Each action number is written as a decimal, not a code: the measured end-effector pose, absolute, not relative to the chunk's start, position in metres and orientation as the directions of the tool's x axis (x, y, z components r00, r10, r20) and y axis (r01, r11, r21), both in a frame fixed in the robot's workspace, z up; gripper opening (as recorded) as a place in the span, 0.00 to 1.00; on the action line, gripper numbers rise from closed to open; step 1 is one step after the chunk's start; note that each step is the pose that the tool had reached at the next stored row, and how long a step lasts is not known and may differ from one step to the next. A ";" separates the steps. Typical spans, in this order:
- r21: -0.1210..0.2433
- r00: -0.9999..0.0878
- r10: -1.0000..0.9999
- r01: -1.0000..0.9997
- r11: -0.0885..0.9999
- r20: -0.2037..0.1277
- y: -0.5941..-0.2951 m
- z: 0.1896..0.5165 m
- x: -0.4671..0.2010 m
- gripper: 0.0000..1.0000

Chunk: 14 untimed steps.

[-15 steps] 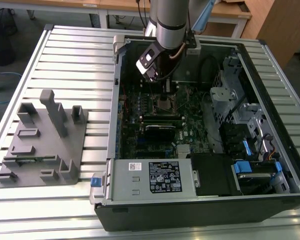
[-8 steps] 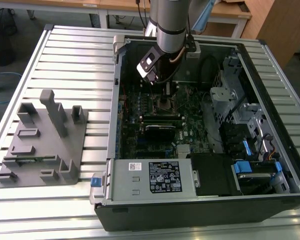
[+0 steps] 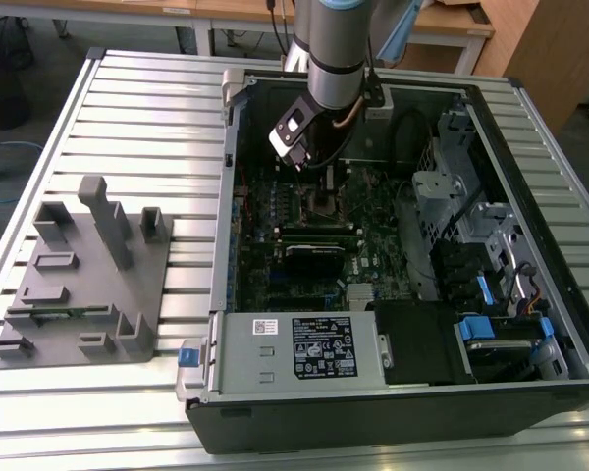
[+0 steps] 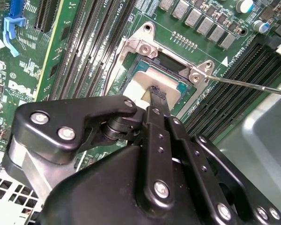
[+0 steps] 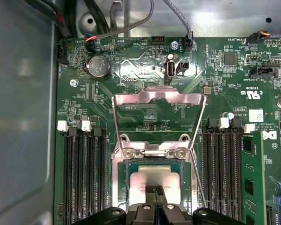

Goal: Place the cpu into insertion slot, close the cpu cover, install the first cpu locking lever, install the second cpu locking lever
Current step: 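Place the cpu into insertion slot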

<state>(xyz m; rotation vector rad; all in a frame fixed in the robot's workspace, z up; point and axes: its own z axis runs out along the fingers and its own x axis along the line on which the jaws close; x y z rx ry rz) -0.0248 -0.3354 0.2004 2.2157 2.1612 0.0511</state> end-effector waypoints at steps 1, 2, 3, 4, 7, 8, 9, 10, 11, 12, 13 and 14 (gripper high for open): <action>0.056 0.025 1.000 0.998 -0.025 -0.009 -0.335 0.200 -0.025 0.11; 0.056 0.025 1.000 0.998 -0.025 -0.009 -0.335 0.200 -0.025 0.11; 0.056 0.025 1.000 0.998 -0.025 -0.009 -0.335 0.200 -0.025 0.11; 0.056 0.025 1.000 0.998 -0.025 -0.009 -0.335 0.200 -0.025 0.11; 0.056 0.025 1.000 0.998 -0.025 -0.008 -0.335 0.200 -0.025 0.11; 0.056 0.025 1.000 0.998 -0.025 -0.008 -0.335 0.200 -0.025 0.11; 0.056 0.025 1.000 0.998 -0.025 -0.009 -0.335 0.199 -0.025 0.11; 0.056 0.025 1.000 0.998 -0.025 -0.009 -0.335 0.199 -0.025 0.11; 0.056 0.025 1.000 0.998 -0.025 -0.009 -0.335 0.199 -0.025 0.11; 0.056 0.025 1.000 0.998 -0.025 -0.009 -0.335 0.199 -0.025 0.11; 0.056 0.025 1.000 0.998 -0.025 -0.009 -0.335 0.199 -0.025 0.11; 0.056 0.025 1.000 0.998 -0.025 -0.008 -0.335 0.199 -0.025 0.11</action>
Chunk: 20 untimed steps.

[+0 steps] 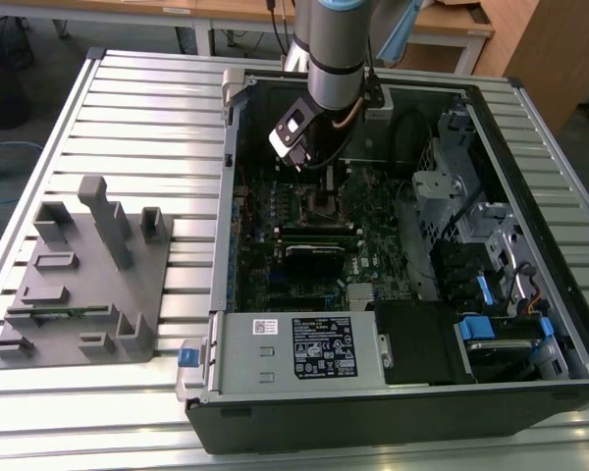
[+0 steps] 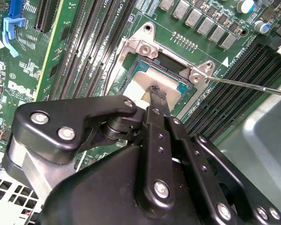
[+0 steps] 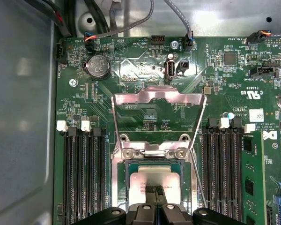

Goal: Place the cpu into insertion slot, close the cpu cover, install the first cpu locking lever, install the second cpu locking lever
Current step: 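Place the cpu into insertion slot, then close the cpu cover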

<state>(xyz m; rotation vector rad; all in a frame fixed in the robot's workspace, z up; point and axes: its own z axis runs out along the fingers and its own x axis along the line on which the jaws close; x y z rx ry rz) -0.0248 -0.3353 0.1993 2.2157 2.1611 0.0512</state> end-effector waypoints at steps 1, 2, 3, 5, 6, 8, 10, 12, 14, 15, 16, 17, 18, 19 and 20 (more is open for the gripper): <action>0.056 0.025 1.000 0.998 -0.025 -0.008 -0.335 0.200 -0.025 0.11; 0.057 0.025 1.000 0.998 -0.025 -0.007 -0.335 0.201 -0.025 0.11; 0.056 0.025 1.000 0.998 -0.025 -0.008 -0.335 0.203 -0.025 0.11; 0.056 0.025 1.000 0.998 -0.025 -0.008 -0.335 0.208 -0.025 0.11; 0.056 0.025 1.000 0.998 -0.025 -0.008 -0.335 0.211 -0.025 0.11; 0.056 0.025 1.000 0.998 -0.025 -0.008 -0.335 0.215 -0.025 0.11; 0.056 0.025 1.000 0.998 -0.025 -0.008 -0.335 0.215 -0.025 0.11; 0.056 0.025 1.000 0.998 -0.025 -0.008 -0.335 0.215 -0.023 0.11; 0.056 0.025 1.000 0.998 -0.025 -0.008 -0.335 0.215 -0.022 0.11; 0.056 0.025 1.000 0.998 -0.025 -0.008 -0.335 0.215 -0.022 0.11; 0.056 0.025 1.000 0.998 -0.025 -0.008 -0.335 0.215 -0.022 0.11; 0.056 0.025 1.000 0.998 -0.025 -0.008 -0.335 0.215 -0.020 0.11; 0.056 0.025 1.000 0.998 -0.025 -0.008 -0.335 0.215 -0.019 0.11; 0.056 0.025 1.000 0.998 -0.025 -0.008 -0.335 0.215 -0.019 0.11; 0.056 0.025 1.000 0.998 -0.025 -0.008 -0.335 0.215 -0.019 0.11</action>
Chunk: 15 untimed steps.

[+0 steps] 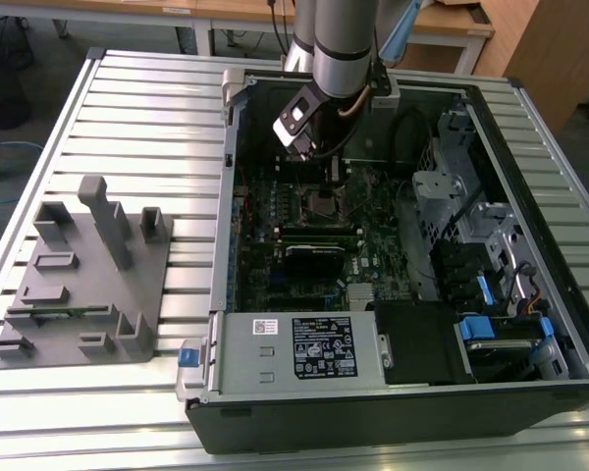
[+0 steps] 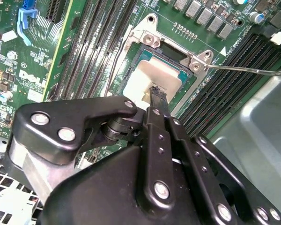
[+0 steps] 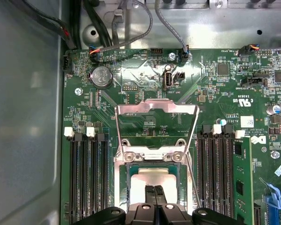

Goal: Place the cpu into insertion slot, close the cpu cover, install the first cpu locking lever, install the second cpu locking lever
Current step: 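Close the cpu cover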

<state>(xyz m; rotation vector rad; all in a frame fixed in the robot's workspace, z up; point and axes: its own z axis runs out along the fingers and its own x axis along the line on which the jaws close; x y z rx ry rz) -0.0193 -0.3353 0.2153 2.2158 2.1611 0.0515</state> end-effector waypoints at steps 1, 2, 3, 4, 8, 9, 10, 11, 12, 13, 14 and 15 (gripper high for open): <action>0.056 0.025 1.000 0.998 -0.025 -0.008 -0.335 0.215 -0.019 0.11; 0.056 0.025 1.000 0.998 -0.025 -0.009 -0.335 0.216 -0.019 0.11; 0.056 0.025 1.000 0.998 -0.025 -0.009 -0.335 0.216 -0.019 0.11; 0.056 0.025 1.000 0.998 -0.025 -0.008 -0.335 0.217 -0.019 0.11; 0.056 0.025 1.000 0.998 -0.025 -0.008 -0.335 0.218 -0.019 0.11; 0.056 0.025 1.000 0.998 -0.025 -0.008 -0.335 0.218 -0.019 0.11; 0.056 0.025 1.000 0.998 -0.025 -0.008 -0.335 0.219 -0.019 0.11; 0.056 0.025 1.000 0.998 -0.025 -0.008 -0.335 0.219 -0.019 0.11; 0.056 0.025 1.000 0.998 -0.025 -0.008 -0.335 0.219 -0.019 0.11; 0.056 0.025 1.000 0.998 -0.025 -0.008 -0.335 0.219 -0.019 0.11; 0.056 0.025 1.000 0.998 -0.025 -0.008 -0.335 0.219 -0.019 0.11; 0.056 0.025 1.000 0.998 -0.025 -0.008 -0.335 0.219 -0.019 0.11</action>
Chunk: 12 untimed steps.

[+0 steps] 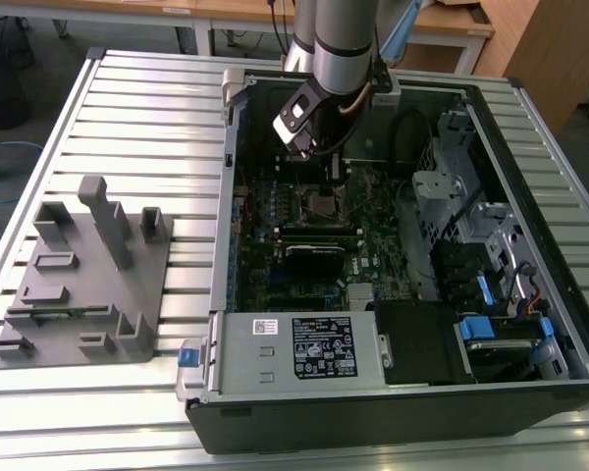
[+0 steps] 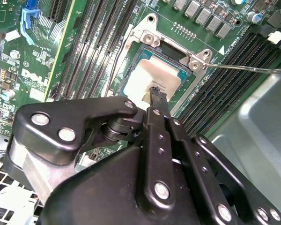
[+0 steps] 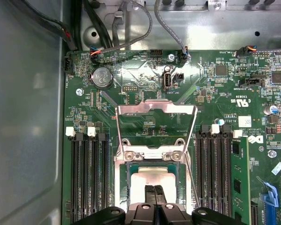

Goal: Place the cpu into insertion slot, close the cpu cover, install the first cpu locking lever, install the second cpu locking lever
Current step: 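Close the cpu cover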

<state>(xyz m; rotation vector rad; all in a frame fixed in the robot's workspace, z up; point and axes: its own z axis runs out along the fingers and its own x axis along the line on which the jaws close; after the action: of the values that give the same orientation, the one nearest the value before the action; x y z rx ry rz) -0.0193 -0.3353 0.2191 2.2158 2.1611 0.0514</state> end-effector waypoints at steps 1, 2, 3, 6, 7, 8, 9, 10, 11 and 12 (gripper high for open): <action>0.056 0.025 1.000 0.998 -0.025 -0.008 -0.335 0.219 -0.019 0.11; 0.056 0.025 1.000 0.998 -0.025 -0.008 -0.335 0.219 -0.019 0.11; 0.056 0.025 1.000 0.998 -0.025 -0.008 -0.335 0.219 -0.019 0.11; 0.056 0.025 1.000 0.998 -0.025 -0.008 -0.335 0.219 -0.019 0.11; 0.056 0.025 1.000 0.998 -0.025 -0.008 -0.335 0.219 -0.019 0.11; 0.056 0.025 1.000 0.998 -0.025 -0.008 -0.335 0.219 -0.019 0.11; 0.056 0.025 1.000 0.998 -0.025 -0.009 -0.335 0.220 -0.019 0.11; 0.056 0.025 1.000 0.998 -0.025 -0.009 -0.335 0.220 -0.019 0.11; 0.056 0.025 1.000 0.998 -0.025 -0.008 -0.335 0.221 -0.019 0.11; 0.056 0.025 1.000 0.998 -0.025 -0.008 -0.335 0.222 -0.019 0.11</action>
<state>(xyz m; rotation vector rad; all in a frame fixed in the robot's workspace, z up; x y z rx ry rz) -0.0193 -0.3353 0.2223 2.2157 2.1611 0.0512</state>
